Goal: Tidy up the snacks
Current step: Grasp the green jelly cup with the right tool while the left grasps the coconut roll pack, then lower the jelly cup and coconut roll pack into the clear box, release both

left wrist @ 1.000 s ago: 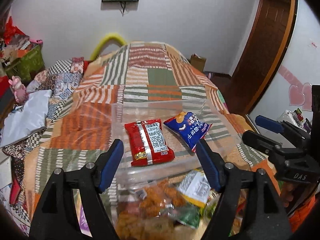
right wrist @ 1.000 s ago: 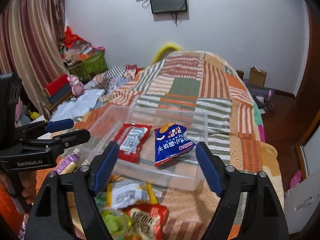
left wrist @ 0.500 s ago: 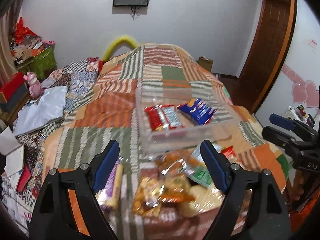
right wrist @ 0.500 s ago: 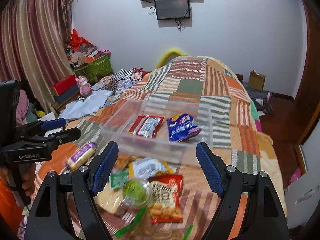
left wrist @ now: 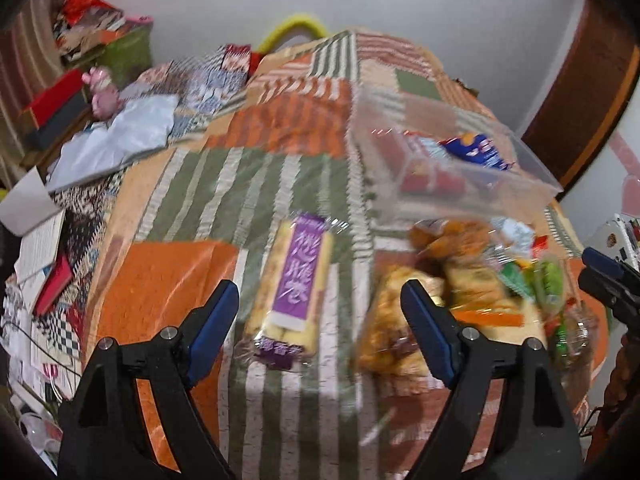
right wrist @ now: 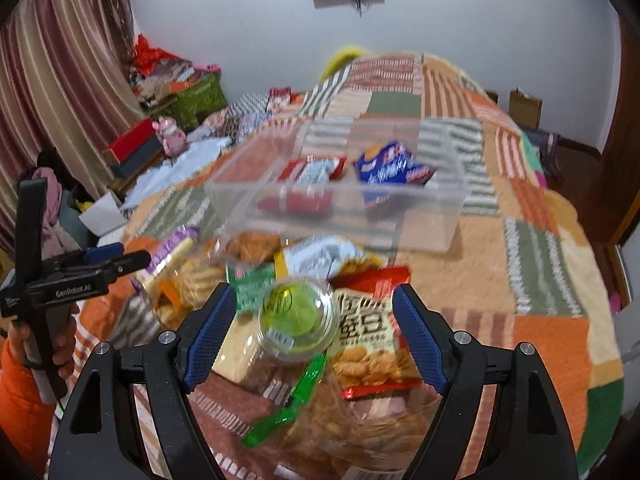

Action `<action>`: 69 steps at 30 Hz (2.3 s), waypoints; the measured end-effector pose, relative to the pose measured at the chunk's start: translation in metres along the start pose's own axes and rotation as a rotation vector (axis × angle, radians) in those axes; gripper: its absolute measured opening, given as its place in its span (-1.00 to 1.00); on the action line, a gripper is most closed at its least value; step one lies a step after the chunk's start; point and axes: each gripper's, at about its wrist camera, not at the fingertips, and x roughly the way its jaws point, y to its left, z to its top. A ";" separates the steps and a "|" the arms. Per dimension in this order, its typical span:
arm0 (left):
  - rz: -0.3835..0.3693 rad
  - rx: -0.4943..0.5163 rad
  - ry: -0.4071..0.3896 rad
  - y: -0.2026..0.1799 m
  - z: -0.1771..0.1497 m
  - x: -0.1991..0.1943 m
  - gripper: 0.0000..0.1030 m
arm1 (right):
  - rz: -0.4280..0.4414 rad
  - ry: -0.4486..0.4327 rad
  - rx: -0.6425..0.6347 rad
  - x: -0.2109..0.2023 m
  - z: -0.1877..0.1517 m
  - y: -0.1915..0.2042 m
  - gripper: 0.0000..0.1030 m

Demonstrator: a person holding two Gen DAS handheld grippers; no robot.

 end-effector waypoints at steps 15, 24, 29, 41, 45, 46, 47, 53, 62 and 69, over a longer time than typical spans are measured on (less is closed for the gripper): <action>0.022 -0.011 0.048 0.012 -0.005 0.048 0.30 | 0.021 0.086 -0.045 0.034 -0.014 0.010 0.12; 0.044 0.049 0.019 0.004 -0.001 0.054 -0.13 | 0.046 0.077 -0.023 0.032 -0.014 0.009 0.06; 0.009 0.042 0.026 0.004 -0.002 0.047 -0.14 | 0.045 0.056 -0.012 0.025 -0.011 0.005 0.06; -0.026 0.050 -0.095 -0.013 0.012 -0.009 -0.14 | 0.024 -0.048 -0.002 -0.011 0.010 -0.002 0.06; -0.063 0.061 -0.147 -0.027 0.024 -0.027 -0.14 | 0.011 -0.089 0.003 -0.022 0.019 -0.005 0.06; -0.071 0.063 -0.155 -0.030 0.026 -0.030 -0.14 | 0.008 -0.098 0.003 -0.024 0.022 -0.005 0.06; -0.081 0.064 -0.165 -0.034 0.030 -0.033 -0.14 | 0.002 -0.111 0.003 -0.026 0.026 -0.007 0.06; -0.129 0.083 -0.214 -0.057 0.053 -0.042 -0.14 | -0.011 -0.157 0.003 -0.032 0.047 -0.012 0.06; -0.182 0.110 -0.239 -0.086 0.082 -0.032 -0.14 | -0.038 -0.178 -0.020 -0.024 0.073 -0.019 0.06; -0.205 0.122 -0.217 -0.098 0.100 -0.010 -0.14 | -0.040 -0.167 -0.034 -0.007 0.090 -0.019 0.06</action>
